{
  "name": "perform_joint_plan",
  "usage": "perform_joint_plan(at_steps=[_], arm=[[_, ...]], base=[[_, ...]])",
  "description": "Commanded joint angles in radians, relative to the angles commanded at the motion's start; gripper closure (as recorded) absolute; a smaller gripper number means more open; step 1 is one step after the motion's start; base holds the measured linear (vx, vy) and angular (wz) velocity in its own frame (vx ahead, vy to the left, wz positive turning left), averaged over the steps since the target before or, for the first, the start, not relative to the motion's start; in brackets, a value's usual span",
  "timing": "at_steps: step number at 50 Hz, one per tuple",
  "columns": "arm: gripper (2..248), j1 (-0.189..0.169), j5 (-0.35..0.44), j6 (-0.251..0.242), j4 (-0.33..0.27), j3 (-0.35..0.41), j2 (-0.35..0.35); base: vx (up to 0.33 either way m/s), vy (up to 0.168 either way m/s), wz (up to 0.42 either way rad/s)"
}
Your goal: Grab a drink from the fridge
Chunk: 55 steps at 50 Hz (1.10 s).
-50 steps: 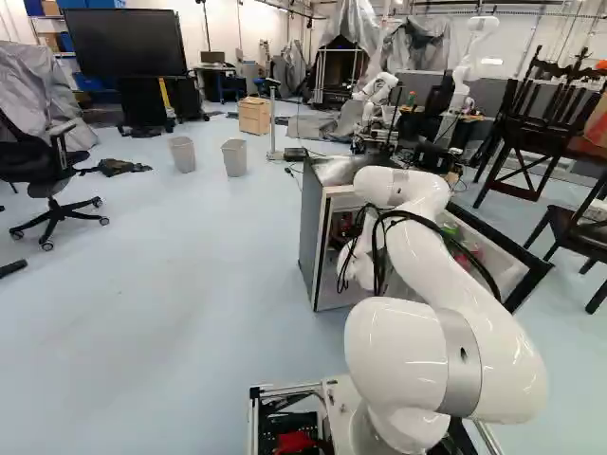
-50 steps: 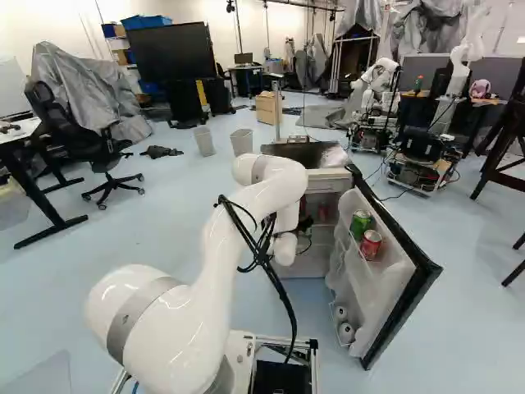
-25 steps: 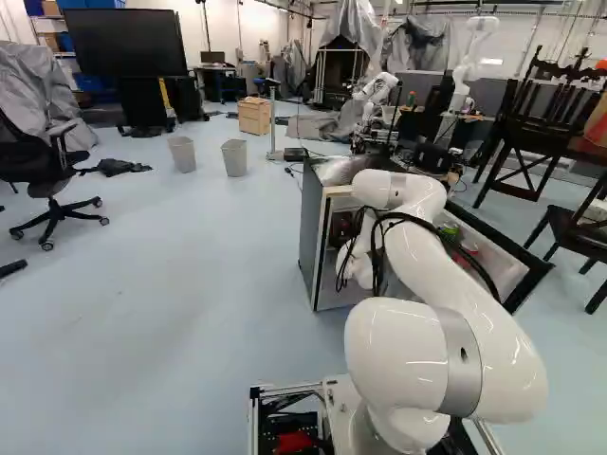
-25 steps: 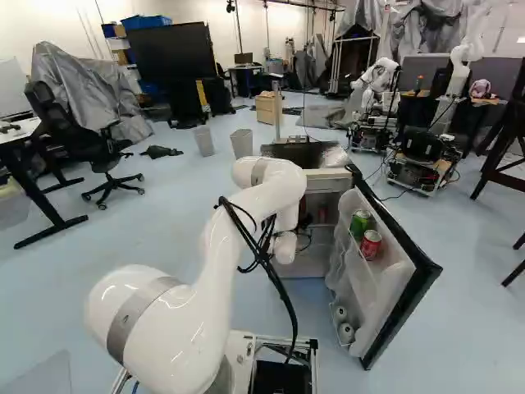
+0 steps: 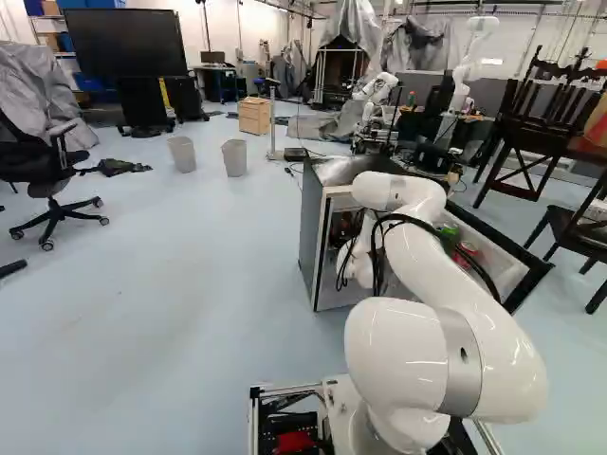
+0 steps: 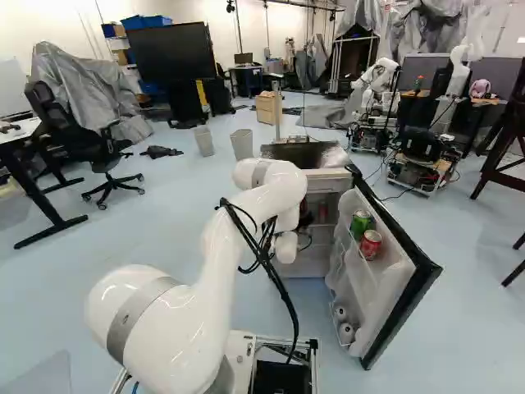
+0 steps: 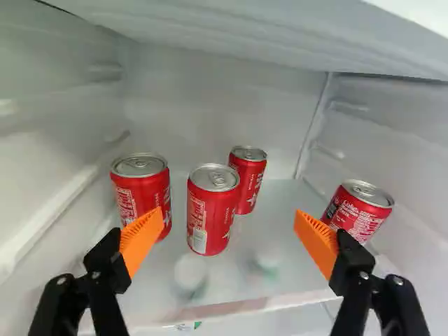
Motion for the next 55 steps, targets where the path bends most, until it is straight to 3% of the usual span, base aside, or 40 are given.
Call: perform_joint_plan(at_steps=[55], arm=[[3, 0.005, 0.0, 0.0, 0.0, -0.104, -0.055]], base=[[0.0, 0.0, 0.0]])
